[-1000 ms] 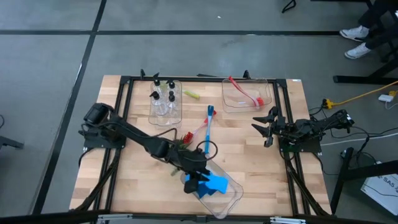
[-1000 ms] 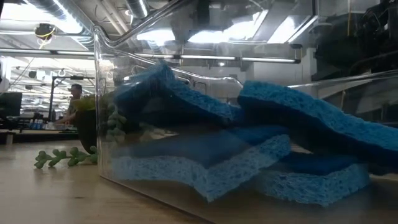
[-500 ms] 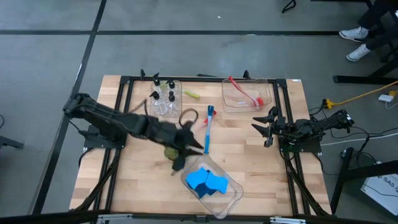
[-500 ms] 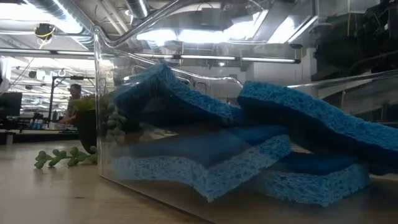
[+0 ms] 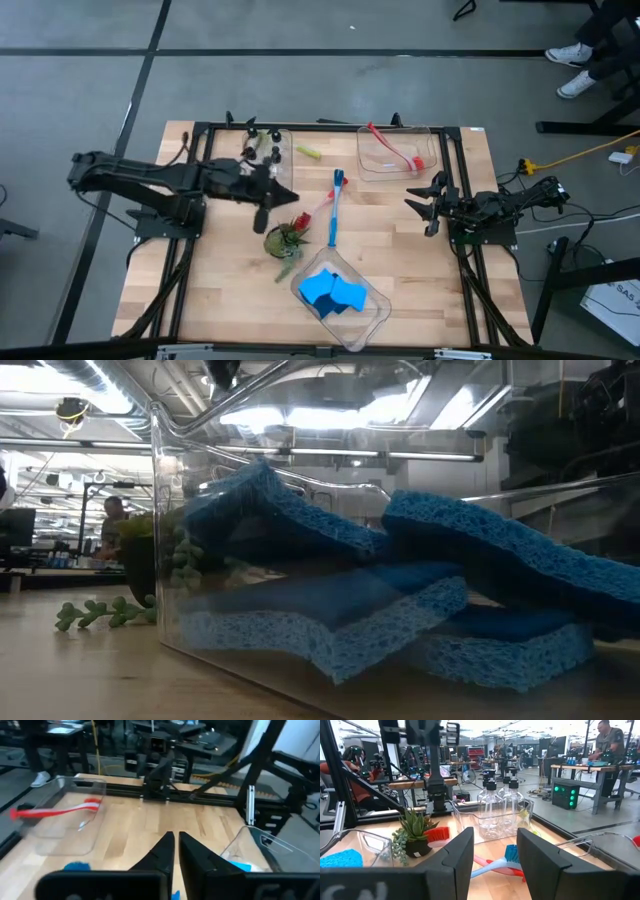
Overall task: Pick & Place Kitchen Sink Supplies
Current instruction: Put the yellow dish brush into the top right transparent bin
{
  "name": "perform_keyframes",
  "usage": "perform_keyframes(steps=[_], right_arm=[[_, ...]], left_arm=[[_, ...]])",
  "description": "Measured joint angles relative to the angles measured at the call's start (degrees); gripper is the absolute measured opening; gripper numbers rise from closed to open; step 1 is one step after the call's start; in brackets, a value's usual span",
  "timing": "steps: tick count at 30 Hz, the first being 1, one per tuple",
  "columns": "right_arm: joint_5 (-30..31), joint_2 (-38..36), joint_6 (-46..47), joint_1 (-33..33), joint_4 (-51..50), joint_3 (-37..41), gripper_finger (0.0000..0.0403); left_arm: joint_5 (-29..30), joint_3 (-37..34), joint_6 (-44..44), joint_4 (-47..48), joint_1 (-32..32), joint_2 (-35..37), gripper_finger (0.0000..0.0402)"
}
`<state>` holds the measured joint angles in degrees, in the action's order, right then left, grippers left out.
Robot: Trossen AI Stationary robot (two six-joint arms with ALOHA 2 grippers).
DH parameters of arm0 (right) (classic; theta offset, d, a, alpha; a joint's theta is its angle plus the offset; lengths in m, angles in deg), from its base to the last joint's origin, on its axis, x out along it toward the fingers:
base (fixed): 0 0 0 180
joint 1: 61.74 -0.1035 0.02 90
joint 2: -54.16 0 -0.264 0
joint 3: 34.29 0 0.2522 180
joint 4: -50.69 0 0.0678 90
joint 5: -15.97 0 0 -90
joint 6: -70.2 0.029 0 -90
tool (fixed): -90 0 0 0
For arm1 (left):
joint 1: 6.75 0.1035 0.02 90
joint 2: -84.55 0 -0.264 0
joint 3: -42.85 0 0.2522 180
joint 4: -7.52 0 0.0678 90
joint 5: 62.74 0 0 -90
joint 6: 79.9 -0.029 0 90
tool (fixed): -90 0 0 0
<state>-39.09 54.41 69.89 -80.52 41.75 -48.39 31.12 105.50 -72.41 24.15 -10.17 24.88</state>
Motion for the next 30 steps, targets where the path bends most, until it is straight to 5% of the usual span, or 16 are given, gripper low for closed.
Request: perform_keyframes(steps=[14,30], right_arm=[[0.0,0.0,0.1,0.0,0.0,0.0,0.0149],[0.0,0.0,0.0,0.0,0.0,0.0,0.0149]], left_arm=[[-2.5,-25.2,3.8,-4.5,7.2,18.3,0.0003],[-4.6,-36.3,-0.2,-5.3,11.3,28.9,0.0003]])
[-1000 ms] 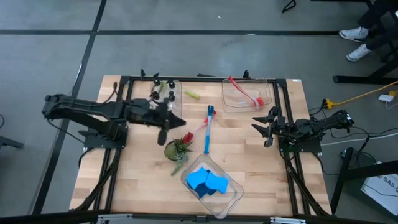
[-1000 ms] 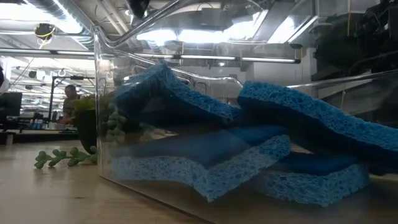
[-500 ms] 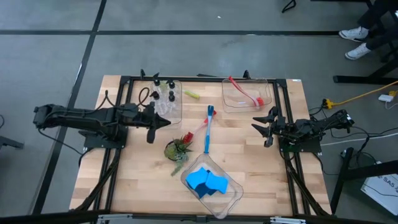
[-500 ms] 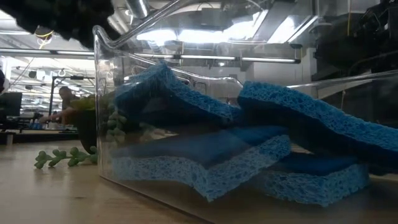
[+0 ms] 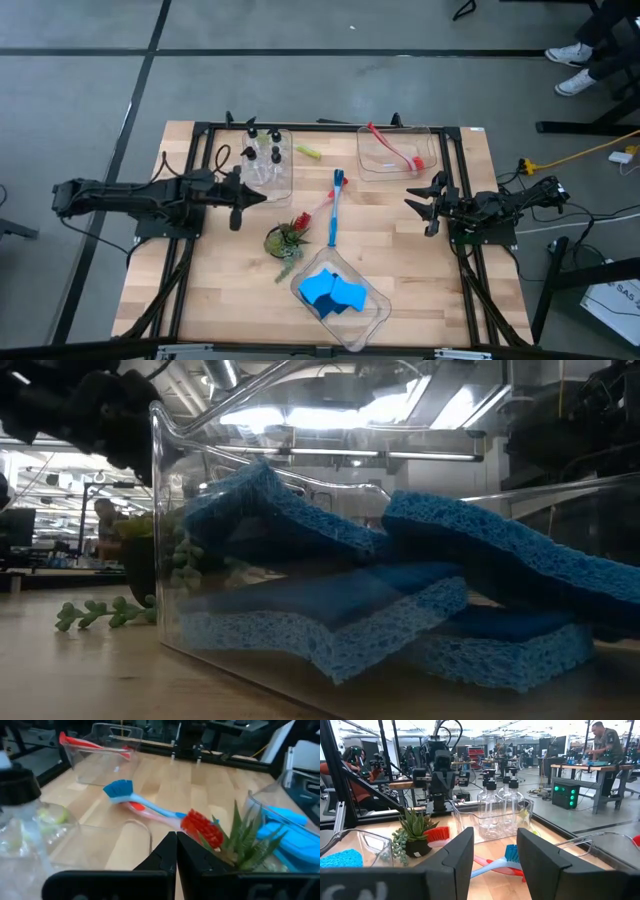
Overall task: Pick & Place Kitchen Sink Supplies
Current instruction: Put the yellow dish brush into the top right transparent bin
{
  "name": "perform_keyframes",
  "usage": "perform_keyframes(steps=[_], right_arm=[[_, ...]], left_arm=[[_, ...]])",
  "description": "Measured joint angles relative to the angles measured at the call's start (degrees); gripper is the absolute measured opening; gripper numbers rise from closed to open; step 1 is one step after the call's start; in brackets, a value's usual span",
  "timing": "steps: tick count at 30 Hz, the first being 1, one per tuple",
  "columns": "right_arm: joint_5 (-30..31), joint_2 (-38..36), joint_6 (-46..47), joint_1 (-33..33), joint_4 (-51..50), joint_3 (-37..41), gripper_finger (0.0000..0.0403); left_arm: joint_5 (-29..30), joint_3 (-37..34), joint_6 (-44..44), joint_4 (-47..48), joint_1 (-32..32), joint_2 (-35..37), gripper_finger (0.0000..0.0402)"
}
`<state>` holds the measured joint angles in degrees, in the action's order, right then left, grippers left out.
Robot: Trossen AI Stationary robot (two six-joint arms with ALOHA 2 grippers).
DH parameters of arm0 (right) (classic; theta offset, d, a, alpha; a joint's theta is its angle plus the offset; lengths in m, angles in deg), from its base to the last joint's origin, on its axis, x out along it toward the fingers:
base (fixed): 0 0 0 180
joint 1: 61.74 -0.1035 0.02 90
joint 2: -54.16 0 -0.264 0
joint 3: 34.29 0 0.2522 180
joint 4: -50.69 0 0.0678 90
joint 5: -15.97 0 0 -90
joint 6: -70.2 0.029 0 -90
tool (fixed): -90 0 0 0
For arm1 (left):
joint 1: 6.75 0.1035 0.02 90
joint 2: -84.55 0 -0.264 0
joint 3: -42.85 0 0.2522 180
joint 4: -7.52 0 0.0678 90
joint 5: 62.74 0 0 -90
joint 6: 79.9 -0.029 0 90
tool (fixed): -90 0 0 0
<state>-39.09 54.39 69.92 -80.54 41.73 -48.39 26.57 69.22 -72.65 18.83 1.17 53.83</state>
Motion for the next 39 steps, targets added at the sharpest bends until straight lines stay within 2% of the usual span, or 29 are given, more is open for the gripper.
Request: perform_keyframes(steps=[9,19,28,39], right_arm=[[0.0,0.0,0.1,0.0,0.0,0.0,0.0149],[0.0,0.0,0.1,0.0,0.0,0.0,0.0149],[0.0,0.0,-0.1,0.0,0.0,0.0,0.0149],[0.0,0.0,0.1,0.0,0.0,0.0,0.0149]], left_arm=[[-4.6,-7.1,0.3,3.2,5.9,19.3,0.0007],[-6.4,-8.5,0.8,11.7,6.1,30.8,0.0002],[-10.3,-8.3,-4.3,12.4,6.1,30.7,0.0005],[-9.4,-8.3,-3.1,12.5,6.1,30.0,0.0002]])
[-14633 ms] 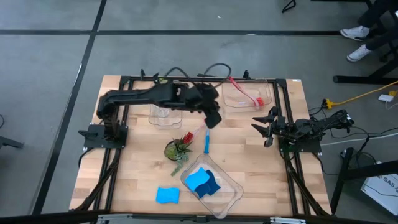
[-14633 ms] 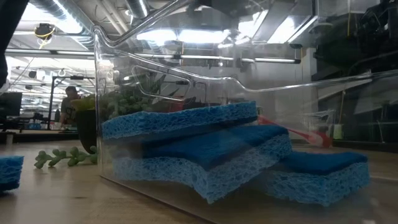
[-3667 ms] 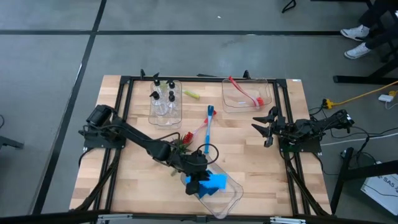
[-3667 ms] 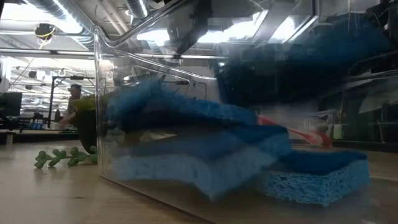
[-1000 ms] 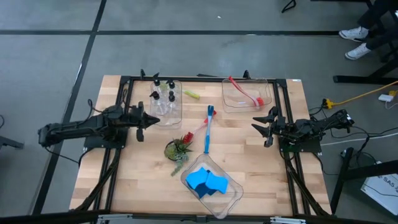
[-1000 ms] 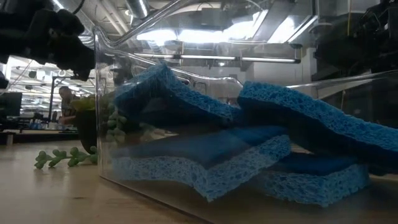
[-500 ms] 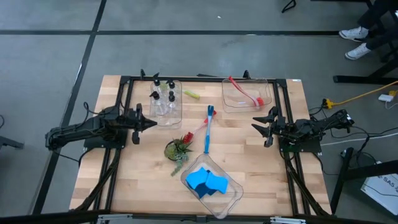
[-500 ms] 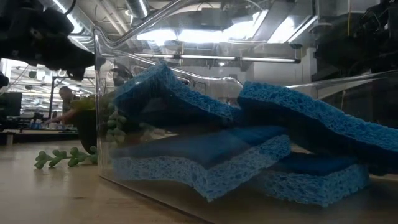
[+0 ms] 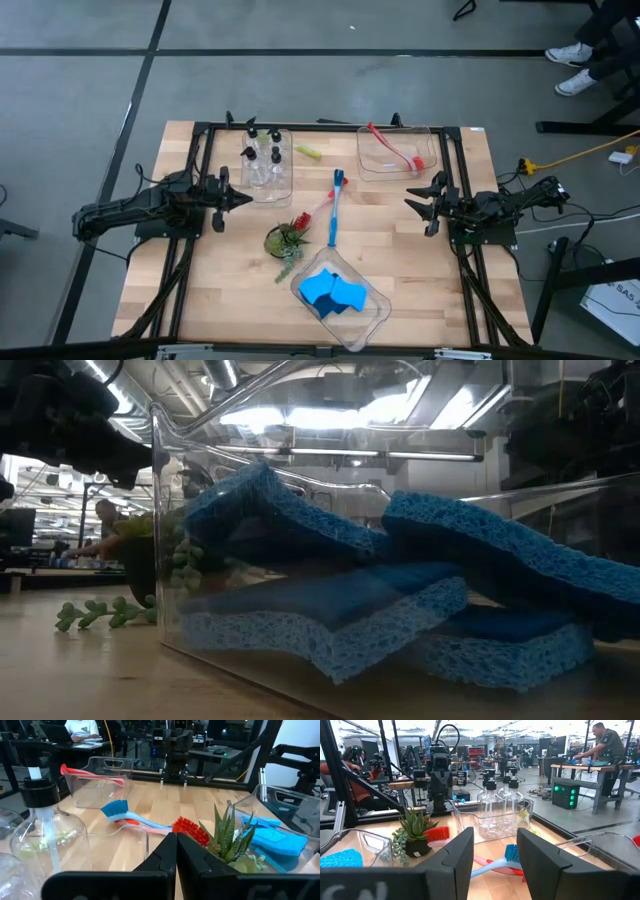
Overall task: Pick & Place Kitchen Sink Supplies
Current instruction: Put the yellow dish brush into the top right transparent bin
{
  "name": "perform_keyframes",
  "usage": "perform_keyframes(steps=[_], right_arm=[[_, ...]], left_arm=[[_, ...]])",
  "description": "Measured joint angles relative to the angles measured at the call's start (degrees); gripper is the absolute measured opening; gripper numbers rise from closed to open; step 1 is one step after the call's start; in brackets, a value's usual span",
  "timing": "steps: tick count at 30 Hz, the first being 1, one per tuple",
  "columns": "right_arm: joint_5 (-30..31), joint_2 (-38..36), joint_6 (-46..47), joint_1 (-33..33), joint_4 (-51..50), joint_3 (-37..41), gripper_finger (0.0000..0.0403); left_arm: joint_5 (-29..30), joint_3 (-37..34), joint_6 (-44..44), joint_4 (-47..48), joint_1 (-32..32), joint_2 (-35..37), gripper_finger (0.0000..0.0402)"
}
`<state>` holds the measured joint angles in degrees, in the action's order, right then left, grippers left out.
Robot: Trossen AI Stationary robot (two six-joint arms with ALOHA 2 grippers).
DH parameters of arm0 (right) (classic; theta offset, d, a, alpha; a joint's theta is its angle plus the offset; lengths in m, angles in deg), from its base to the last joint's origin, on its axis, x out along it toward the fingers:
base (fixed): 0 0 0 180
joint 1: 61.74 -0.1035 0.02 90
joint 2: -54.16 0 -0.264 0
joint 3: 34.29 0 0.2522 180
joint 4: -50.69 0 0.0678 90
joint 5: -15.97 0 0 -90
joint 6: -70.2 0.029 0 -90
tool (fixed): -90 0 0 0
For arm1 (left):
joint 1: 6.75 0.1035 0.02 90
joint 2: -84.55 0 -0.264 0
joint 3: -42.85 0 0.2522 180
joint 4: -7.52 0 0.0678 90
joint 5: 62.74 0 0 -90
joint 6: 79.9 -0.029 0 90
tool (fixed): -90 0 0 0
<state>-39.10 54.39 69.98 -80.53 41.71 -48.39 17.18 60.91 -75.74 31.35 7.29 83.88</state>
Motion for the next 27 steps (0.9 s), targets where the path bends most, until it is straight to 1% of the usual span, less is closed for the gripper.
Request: perform_keyframes(steps=[8,27], right_arm=[[0.0,0.0,0.0,0.0,0.0,0.0,0.0149],[0.0,0.0,0.0,0.0,0.0,0.0,0.0149]], left_arm=[[0.0,0.0,0.6,0.0,0.0,0.0,0.001],[0.1,0.0,0.6,0.0,0.0,0.0,0.001]])
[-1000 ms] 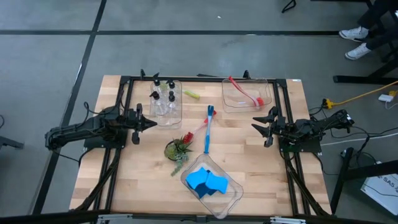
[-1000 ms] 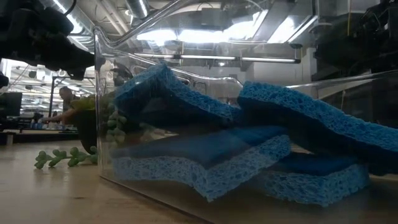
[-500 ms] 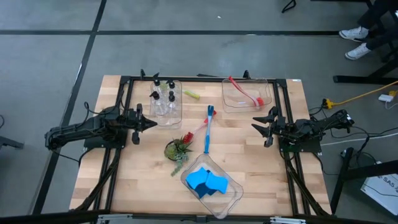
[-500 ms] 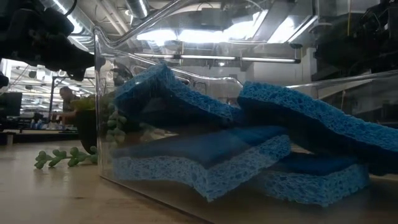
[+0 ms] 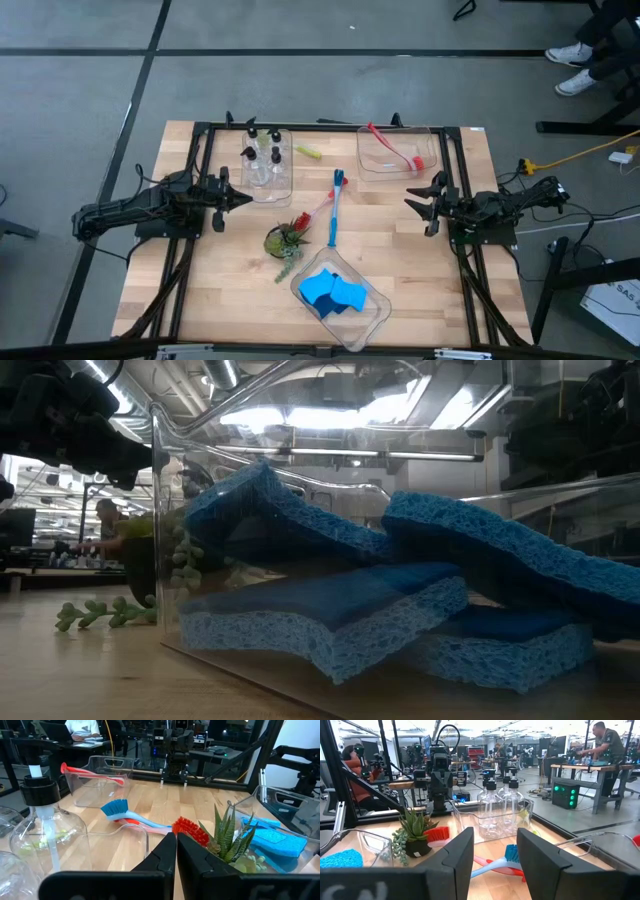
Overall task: Pick & Place Kitchen Sink Supplies
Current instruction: Put the yellow dish brush into the top right transparent bin
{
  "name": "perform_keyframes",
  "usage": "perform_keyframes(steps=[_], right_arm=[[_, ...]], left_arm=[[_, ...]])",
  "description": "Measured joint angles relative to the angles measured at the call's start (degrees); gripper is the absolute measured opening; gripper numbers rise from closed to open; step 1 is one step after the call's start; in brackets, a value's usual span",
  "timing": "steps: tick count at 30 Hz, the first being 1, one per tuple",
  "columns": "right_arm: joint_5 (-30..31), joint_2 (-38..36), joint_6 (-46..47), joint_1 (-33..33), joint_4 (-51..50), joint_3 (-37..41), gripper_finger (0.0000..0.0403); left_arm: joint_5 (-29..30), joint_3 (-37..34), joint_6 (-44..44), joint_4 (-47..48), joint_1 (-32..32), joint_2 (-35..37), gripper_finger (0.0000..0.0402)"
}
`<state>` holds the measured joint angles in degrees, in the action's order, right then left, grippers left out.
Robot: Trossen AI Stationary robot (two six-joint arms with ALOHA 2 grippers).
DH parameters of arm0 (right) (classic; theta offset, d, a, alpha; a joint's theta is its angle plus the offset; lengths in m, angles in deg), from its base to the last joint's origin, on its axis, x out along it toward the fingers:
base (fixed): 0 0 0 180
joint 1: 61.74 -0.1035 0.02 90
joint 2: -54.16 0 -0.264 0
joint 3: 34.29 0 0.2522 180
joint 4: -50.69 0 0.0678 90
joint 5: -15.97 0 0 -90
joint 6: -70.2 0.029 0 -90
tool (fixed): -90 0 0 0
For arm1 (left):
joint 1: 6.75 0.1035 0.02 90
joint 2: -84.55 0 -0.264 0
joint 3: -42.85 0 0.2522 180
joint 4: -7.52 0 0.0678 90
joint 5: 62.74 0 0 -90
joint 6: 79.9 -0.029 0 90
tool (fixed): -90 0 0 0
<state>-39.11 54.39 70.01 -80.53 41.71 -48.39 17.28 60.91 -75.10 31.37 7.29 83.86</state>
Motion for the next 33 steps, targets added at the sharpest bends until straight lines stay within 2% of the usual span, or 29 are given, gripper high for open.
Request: perform_keyframes(steps=[22,27,33], right_arm=[[0.0,0.3,-0.1,0.0,-0.1,-1.1,0.0149],[0.0,4.4,0.1,0.4,-9.4,-9.4,0.0149],[0.0,16.6,-0.7,2.2,-21.2,-24.0,0.0149]], left_arm=[[0.0,0.0,0.0,0.0,0.0,0.0,0.0006],[0.0,0.0,0.0,0.0,0.0,0.0,0.0009],[0.0,0.0,0.0,0.0,0.0,0.0,0.001]])
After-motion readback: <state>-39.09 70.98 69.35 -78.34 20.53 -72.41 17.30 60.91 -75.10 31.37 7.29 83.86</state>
